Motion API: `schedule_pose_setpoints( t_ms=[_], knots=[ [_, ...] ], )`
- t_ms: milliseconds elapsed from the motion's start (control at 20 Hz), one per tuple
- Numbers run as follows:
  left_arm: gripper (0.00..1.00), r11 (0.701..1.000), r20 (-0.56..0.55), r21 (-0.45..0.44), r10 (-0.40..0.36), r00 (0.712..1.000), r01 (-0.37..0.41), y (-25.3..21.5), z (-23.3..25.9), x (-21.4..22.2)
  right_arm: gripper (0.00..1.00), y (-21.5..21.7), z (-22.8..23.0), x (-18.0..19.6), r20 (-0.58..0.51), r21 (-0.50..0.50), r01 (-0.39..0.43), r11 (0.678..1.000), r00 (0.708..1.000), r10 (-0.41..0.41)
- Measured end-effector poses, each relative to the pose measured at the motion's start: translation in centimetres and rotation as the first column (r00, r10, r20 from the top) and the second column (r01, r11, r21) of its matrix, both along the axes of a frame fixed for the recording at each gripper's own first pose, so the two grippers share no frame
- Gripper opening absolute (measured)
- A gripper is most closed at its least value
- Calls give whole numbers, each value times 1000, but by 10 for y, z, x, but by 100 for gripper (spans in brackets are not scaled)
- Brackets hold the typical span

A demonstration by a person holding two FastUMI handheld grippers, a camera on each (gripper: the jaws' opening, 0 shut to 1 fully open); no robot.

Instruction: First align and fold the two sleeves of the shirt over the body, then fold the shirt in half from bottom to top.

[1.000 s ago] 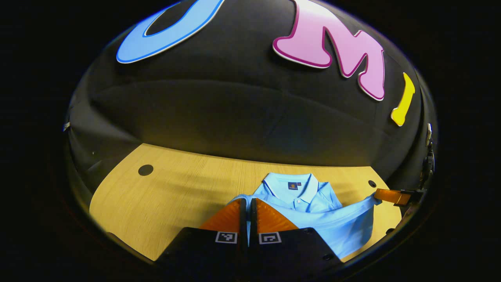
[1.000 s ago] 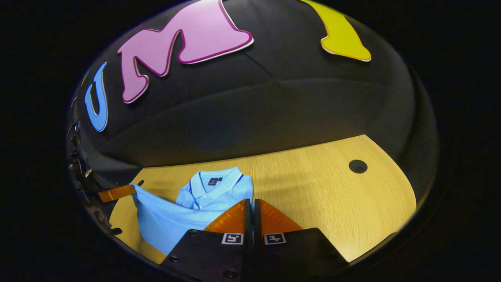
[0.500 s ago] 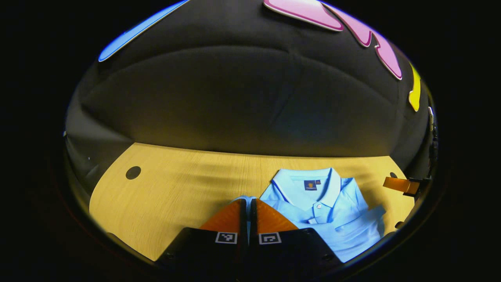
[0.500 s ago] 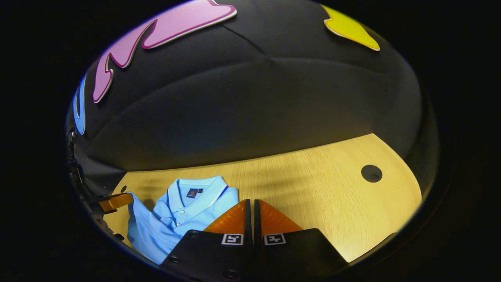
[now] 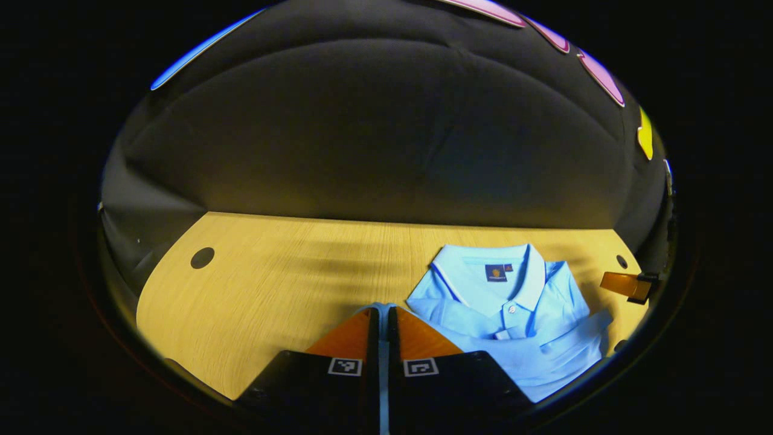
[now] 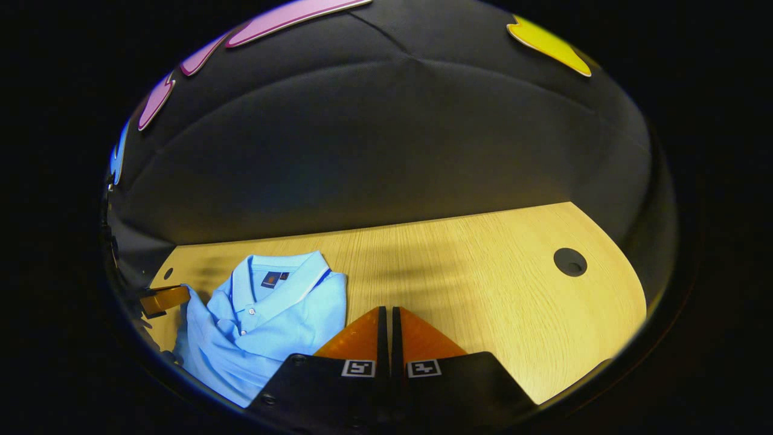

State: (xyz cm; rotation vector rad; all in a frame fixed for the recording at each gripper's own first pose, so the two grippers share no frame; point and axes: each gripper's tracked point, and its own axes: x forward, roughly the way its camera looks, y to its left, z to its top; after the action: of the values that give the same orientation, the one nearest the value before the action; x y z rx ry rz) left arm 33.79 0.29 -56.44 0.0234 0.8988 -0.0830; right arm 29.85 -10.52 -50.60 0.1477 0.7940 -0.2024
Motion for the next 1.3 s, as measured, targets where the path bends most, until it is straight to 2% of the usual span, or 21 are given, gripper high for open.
schedule_pose_setpoints(
  t_ms=[200, 250, 350, 400, 450, 500, 550, 650, 700, 900, 1000, 1050, 1100, 1150, 1300],
  knots=[
    [18, 1000, 8, 22, -1, 1000, 1, 2, -1, 2, 5, -5, 0, 2, 7, -45, -3, 999, 1000, 3],
    [25, 1000, 21, 10, 3, 1000, -3, -1, 1, 3, 5, -5, 2, 2, 11, -54, -7, 999, 1000, 7],
    [68, 999, 46, 37, 15, 999, -16, 5, 6, 7, 7, 0, 1, 3, 17, -28, -5, 1000, 1000, 6],
    [89, 999, 54, 46, 15, 998, -17, 6, 8, 8, 12, 2, 1, 1, 15, -15, -3, 1000, 1000, 4],
    [89, 999, 60, 46, 12, 998, -15, 4, 10, 8, 23, 2, 1, 0, 14, -13, -3, 1000, 1000, 3],
    [89, 999, 75, 48, 8, 997, -12, 3, 13, 10, 20, 2, 2, -1, 19, -20, -4, 1000, 1000, 5],
    [88, 999, 96, 48, 3, 995, -8, 2, 16, 12, 49, 2, 5, 0, 31, -28, -6, 1000, 1000, 7],
    [92, 998, 139, 57, -4, 990, -4, 2, 26, 14, 60, 5, 15, 4, 73, -34, -8, 999, 997, 11],
    [95, 999, 152, 51, -4, 988, -4, 0, 30, 15, 74, 5, 17, 4, 88, -38, -5, 999, 996, 9],
    [96, 999, 164, 47, 13, 986, -21, 4, 37, 11, 78, 7, 31, 4, 130, -43, 5, 999, 992, 0],
    [97, 999, 189, 39, 21, 982, -29, 5, 49, 10, 94, 6, 43, 4, 153, -46, 6, 999, 988, 1],
    [97, 999, 211, 34, 20, 977, -28, 5, 60, 8, 94, 5, 52, 2, 168, -47, 8, 999, 986, 0],
    [97, 999, 250, 32, 19, 968, -28, 5, 77, 7, 85, 5, 65, 1, 194, -52, 7, 999, 981, 3],
    [97, 999, 283, 26, 13, 959, -21, 5, 95, 4, 94, 3, 83, -2, 226, -55, 9, 998, 974, 3],
    [97, 1000, 400, -4, 0, 917, 2, -2, 168, -19, 94, 4, 147, -23, 333, -61, 13, 998, 943, 8]
  ],
)
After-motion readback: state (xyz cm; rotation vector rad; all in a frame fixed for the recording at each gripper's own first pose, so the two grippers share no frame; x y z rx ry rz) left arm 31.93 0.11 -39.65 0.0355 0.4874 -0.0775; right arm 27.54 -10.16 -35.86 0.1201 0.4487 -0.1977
